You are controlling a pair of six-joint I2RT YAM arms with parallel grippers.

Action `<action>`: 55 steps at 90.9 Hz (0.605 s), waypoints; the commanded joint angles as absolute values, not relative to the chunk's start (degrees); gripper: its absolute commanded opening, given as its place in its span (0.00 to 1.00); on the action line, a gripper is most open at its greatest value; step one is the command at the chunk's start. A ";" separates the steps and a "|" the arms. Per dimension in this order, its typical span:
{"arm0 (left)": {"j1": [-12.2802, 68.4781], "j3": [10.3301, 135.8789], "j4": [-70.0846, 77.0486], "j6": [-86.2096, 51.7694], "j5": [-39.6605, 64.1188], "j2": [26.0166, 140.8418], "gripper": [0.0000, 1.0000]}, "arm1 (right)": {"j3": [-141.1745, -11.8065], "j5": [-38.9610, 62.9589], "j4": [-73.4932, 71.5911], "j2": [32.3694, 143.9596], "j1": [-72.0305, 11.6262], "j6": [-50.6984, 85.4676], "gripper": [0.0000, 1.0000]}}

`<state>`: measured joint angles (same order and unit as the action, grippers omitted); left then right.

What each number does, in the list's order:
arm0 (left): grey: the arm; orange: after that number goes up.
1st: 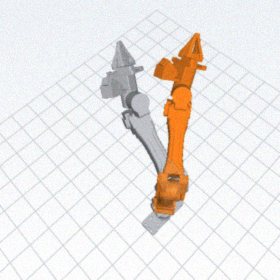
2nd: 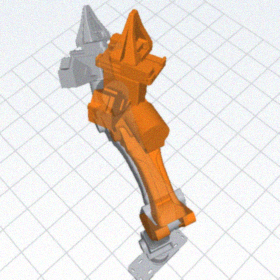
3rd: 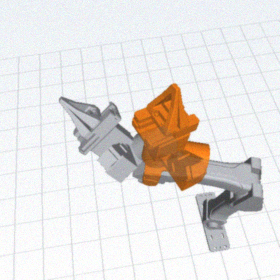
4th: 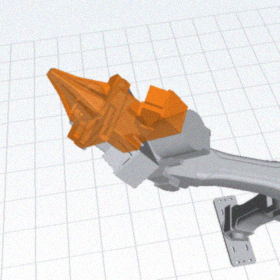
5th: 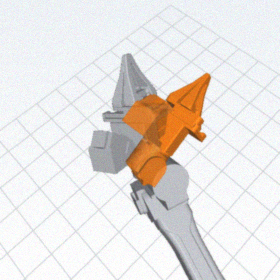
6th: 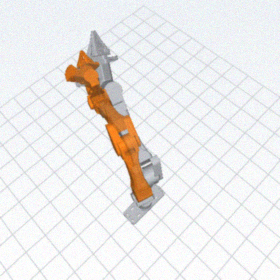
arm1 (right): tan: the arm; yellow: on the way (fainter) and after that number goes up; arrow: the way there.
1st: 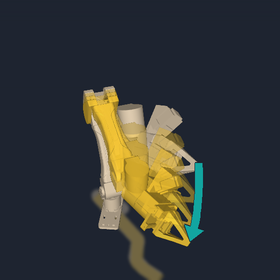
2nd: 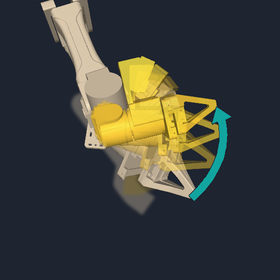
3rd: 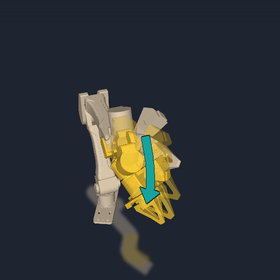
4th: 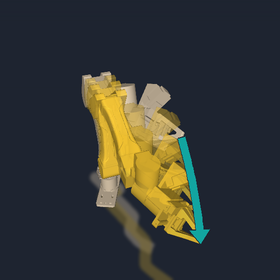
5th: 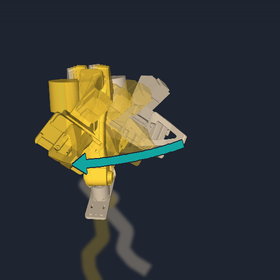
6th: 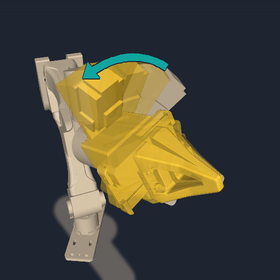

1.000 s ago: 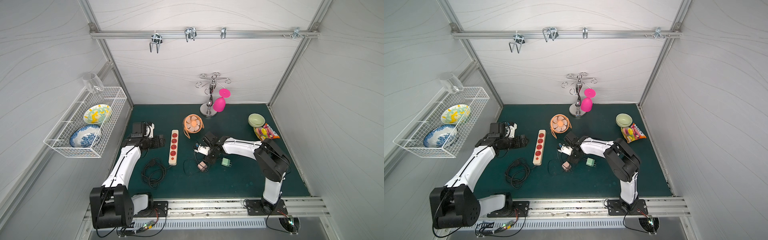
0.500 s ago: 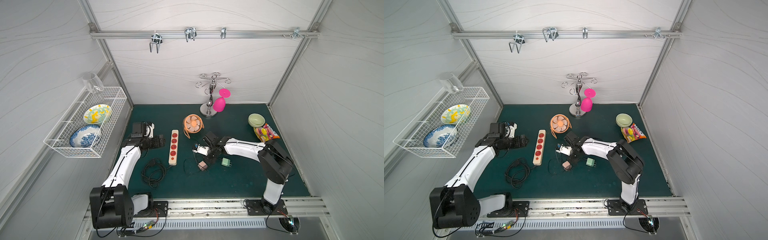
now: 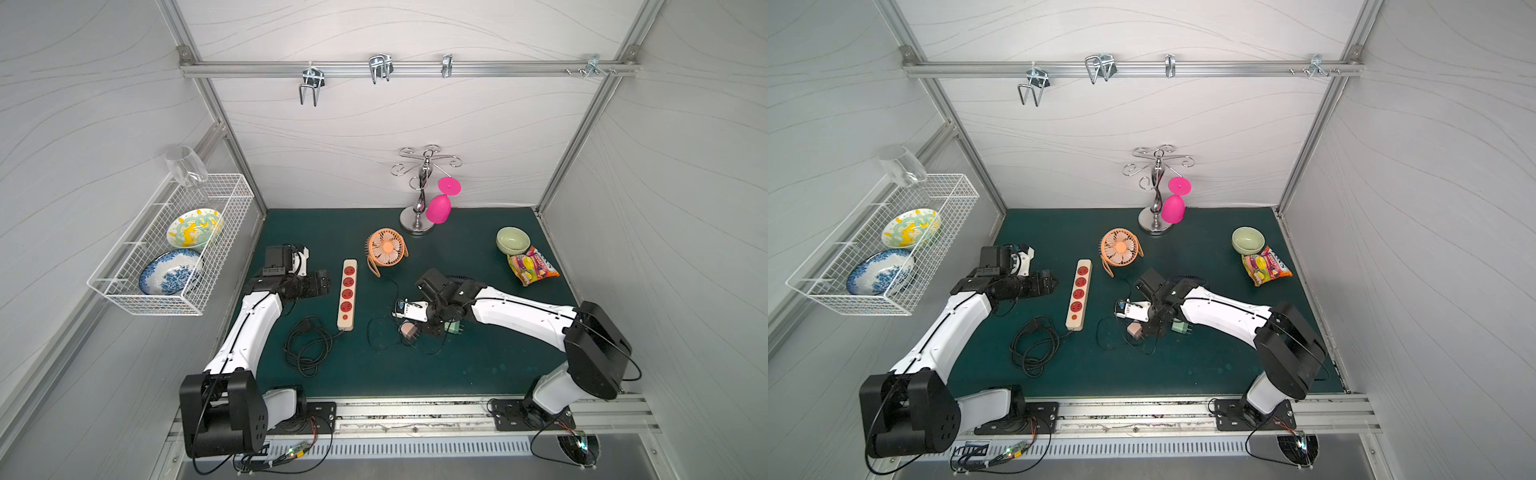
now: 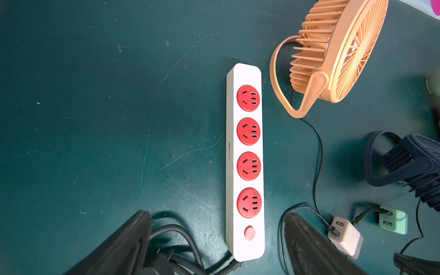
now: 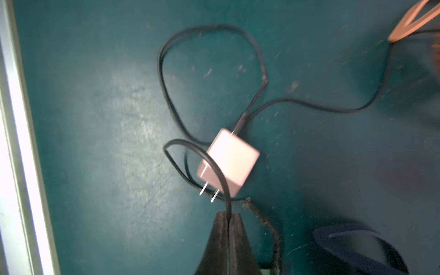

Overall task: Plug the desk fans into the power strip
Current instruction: Adjust the power cord at the center of the board.

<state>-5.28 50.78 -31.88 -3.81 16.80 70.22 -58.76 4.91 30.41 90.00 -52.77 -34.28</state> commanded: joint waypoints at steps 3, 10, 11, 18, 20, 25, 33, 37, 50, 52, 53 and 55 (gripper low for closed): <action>-5.63 51.48 -30.59 -3.79 17.00 70.01 0.92 | -56.78 2.57 36.33 88.04 -53.52 -36.05 0.00; -5.70 50.79 -29.64 -3.98 17.04 70.10 0.92 | -56.08 1.82 38.55 87.49 -53.83 -36.33 0.00; -5.66 50.71 -29.50 -4.01 17.22 70.08 0.92 | -55.95 1.52 38.74 87.43 -53.90 -36.44 0.00; -5.71 50.76 -29.76 -4.09 18.03 70.11 0.92 | -54.99 -0.29 40.64 86.72 -54.69 -36.93 0.00; -5.69 51.06 -30.09 -4.08 17.98 70.13 0.92 | -55.06 -0.49 41.34 86.48 -54.92 -36.98 0.00; -5.65 51.31 -30.50 -3.81 17.18 70.14 0.92 | -55.71 -0.75 44.06 86.31 -55.29 -36.77 0.00; -5.70 50.58 -29.31 -4.14 17.33 70.33 0.92 | -56.00 -1.23 47.85 86.49 -56.73 -36.26 0.00; -5.65 50.42 -29.11 -4.29 18.12 70.38 0.92 | -55.57 -2.44 48.80 86.02 -57.63 -35.69 0.05; -5.70 51.39 -30.40 -3.79 16.91 70.32 0.92 | -56.35 -3.57 53.52 80.52 -58.17 -32.99 0.21; -5.66 51.26 -30.06 -3.85 16.86 70.34 0.92 | -56.56 -3.07 54.05 79.08 -58.16 -32.97 0.24; -5.69 51.07 -29.93 -3.95 16.91 70.32 0.92 | -56.71 -2.90 54.23 78.52 -58.17 -32.96 0.25; -5.71 50.76 -29.52 -4.06 17.17 70.32 0.92 | -56.96 -2.33 54.87 77.11 -58.14 -33.11 0.28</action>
